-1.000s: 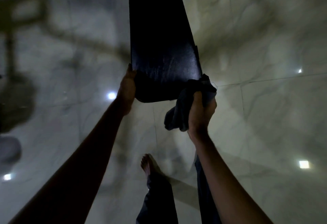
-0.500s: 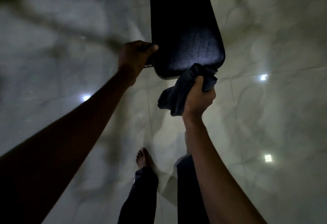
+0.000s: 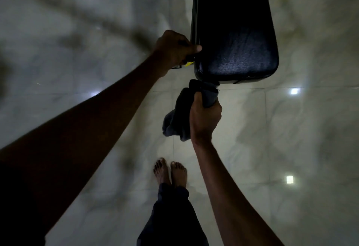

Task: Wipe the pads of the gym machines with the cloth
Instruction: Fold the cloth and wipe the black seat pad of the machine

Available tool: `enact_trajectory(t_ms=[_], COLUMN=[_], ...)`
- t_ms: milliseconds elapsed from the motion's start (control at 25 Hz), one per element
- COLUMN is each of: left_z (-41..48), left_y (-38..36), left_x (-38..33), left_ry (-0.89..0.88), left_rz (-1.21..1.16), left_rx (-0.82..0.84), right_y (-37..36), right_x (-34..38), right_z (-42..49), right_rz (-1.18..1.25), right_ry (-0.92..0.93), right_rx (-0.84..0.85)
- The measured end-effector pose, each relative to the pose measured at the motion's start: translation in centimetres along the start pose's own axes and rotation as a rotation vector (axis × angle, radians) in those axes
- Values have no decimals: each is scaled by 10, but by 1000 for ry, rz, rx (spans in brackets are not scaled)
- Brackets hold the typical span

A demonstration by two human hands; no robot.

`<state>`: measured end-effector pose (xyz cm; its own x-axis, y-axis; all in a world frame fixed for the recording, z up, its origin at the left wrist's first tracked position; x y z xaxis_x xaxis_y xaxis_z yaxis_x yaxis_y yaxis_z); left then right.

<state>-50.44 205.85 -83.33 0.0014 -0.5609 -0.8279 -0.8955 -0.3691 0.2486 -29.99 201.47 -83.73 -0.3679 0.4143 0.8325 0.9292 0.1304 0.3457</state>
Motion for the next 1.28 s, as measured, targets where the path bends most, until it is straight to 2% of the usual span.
enact_trajectory(t_ms=[200, 360, 560, 800, 1040, 1280], left_z=[-3, -18, -81, -175, -273, -376], left_y=[-3, -2, 65, 157, 272, 370], left_x=[2, -3, 11, -7, -94, -168], left_ry=[18, -41, -25, 64, -7, -92], left_rz=[-24, 155, 234, 289, 299, 270], left_rx=[-41, -41, -168, -119, -324, -493], right_y=[2, 9, 20, -3, -41, -66], right_x=[3, 15, 67, 177, 320, 439], right_z=[-8, -8, 4, -36, -119, -216], right_rz=[-110, -229, -445, -514, -656, -633], right_ry=[55, 96, 165, 365, 577, 788], right_rx=[139, 251, 349, 500, 673, 703])
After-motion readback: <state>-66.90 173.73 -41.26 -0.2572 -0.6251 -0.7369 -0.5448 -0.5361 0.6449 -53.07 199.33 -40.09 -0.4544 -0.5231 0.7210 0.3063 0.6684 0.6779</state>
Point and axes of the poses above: each hand's wrist, its own z-axis towards the middle knuckle, its own y-axis out of the back of the hand, x = y × z, the point moved 5 cm from there along z, towards the middle knuckle, and after that the axes turned 3 degrees about x, right-handed, at the moved point
